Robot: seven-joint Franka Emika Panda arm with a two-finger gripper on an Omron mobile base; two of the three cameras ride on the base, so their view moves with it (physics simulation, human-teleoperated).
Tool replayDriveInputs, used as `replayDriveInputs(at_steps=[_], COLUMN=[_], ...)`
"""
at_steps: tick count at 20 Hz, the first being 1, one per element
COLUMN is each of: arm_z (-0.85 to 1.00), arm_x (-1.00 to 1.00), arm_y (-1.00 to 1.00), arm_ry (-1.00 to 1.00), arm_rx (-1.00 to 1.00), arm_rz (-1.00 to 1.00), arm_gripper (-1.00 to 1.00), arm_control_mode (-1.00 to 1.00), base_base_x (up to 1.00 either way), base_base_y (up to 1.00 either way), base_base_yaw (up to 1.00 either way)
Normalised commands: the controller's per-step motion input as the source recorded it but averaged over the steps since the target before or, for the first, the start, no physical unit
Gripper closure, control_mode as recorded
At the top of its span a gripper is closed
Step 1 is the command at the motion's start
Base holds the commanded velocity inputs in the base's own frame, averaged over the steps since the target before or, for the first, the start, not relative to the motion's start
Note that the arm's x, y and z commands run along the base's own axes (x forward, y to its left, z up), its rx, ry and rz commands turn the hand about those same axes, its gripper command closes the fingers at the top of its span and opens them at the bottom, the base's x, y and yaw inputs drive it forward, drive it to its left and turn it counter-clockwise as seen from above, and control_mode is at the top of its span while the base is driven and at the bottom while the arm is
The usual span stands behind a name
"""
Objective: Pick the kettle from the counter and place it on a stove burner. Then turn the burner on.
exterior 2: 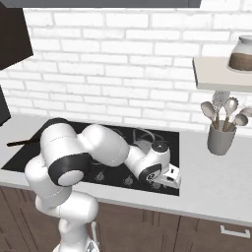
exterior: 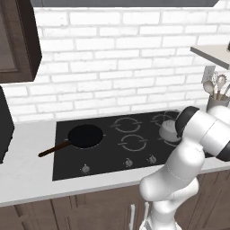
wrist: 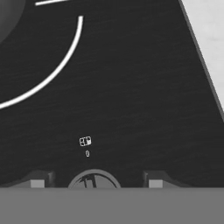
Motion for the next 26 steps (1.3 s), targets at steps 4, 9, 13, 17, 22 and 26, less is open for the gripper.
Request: replayDriveInputs(at_steps=[4, 9, 13, 17, 22, 26], arm_z=[-0.27, -0.23, -0.18, -0.04, -0.04, -0.17], arm_x=[-0.04, -0.19, -0.12, -0.01, -0.01, -0.25], arm_y=[0.0, 0.0, 0.0, 0.0, 0.0, 0.12], arm_ry=[0.0, 0.0, 0.0, 0.0, 0.0, 0.0], arm_rx=[-0.02, -0.01, -0.01, 0.0, 0.0, 0.0], arm_rz=[0.0, 0.02, 0.01, 0.0, 0.01, 0.15], arm_gripper=[1.0, 1.0, 1.0, 1.0, 1.0, 1.0], arm_control_mode=[-1.0, -1.0, -1.0, -1.0, -1.0, -1.0], base_base_x=[0.0, 0.0, 0.0, 0.0, 0.0, 0.0], base_base_y=[0.0, 0.0, 0.0, 0.0, 0.0, 0.0], base_base_yaw=[0.0, 0.0, 0.0, 0.0, 0.0, 0.0])
